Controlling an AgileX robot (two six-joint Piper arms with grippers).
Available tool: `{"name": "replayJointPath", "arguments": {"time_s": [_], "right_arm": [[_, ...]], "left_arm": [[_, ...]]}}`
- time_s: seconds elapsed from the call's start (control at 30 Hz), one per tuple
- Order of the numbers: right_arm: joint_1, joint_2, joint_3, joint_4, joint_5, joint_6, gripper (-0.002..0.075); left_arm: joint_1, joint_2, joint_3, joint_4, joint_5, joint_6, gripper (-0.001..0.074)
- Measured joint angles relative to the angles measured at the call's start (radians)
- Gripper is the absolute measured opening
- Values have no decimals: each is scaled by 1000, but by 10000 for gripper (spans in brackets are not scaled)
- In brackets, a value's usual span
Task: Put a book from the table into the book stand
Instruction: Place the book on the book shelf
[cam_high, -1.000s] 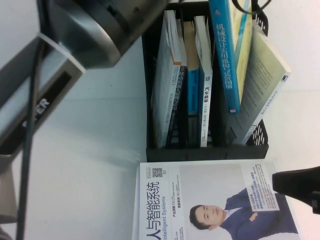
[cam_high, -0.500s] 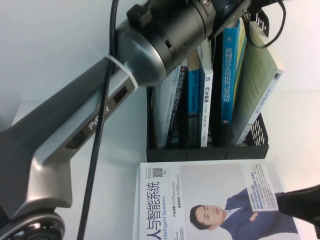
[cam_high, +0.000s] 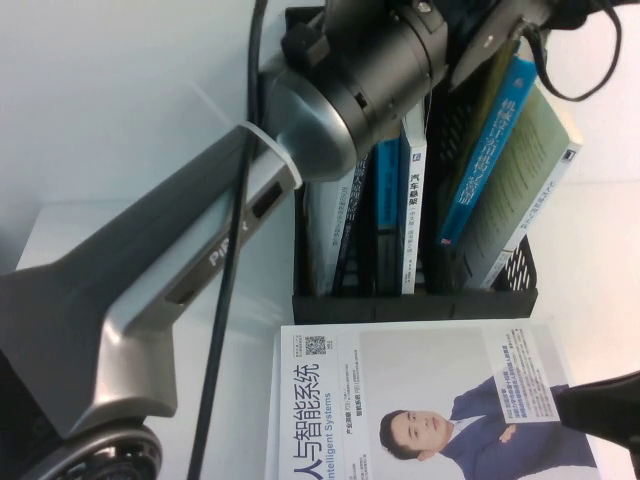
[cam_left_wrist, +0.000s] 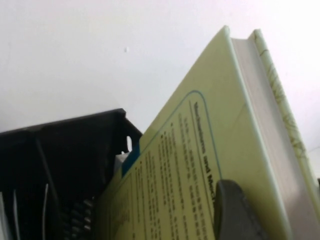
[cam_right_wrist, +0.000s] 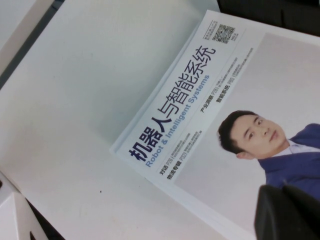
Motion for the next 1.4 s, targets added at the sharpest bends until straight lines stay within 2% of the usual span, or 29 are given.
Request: {"name": "replayJointPath", "arguments": {"time_s": [0.13, 0.23, 0.4, 0.5, 0.8, 1.1, 1.17, 1.33, 1.4], "right_arm": [[0, 0, 0, 0, 0, 0, -3], [0, 0, 0, 0, 2, 0, -3], [0, 0, 0, -1, 6, 0, -3], [0, 0, 0, -1, 6, 0, -3], [0, 0, 0, -1, 6, 4, -3], [0, 0, 0, -7, 15, 4, -3], [0, 0, 0, -11, 17, 4, -3], [0, 0, 0, -17, 19, 4, -3], [0, 0, 0, -20, 15, 4, -3]], "left_arm": [[-12, 17, -31, 73, 34, -71, 276], [6, 20, -49, 151, 72, -187, 249], [51, 20, -58, 263, 146, -270, 194], [60, 20, -58, 314, 187, -311, 189], [45, 22, -60, 312, 176, -309, 189], [31, 27, -60, 225, 105, -179, 189], [39, 27, -60, 202, 98, -177, 204], [42, 27, -60, 67, -13, -183, 358], [38, 27, -60, 29, -59, -183, 386]]}}
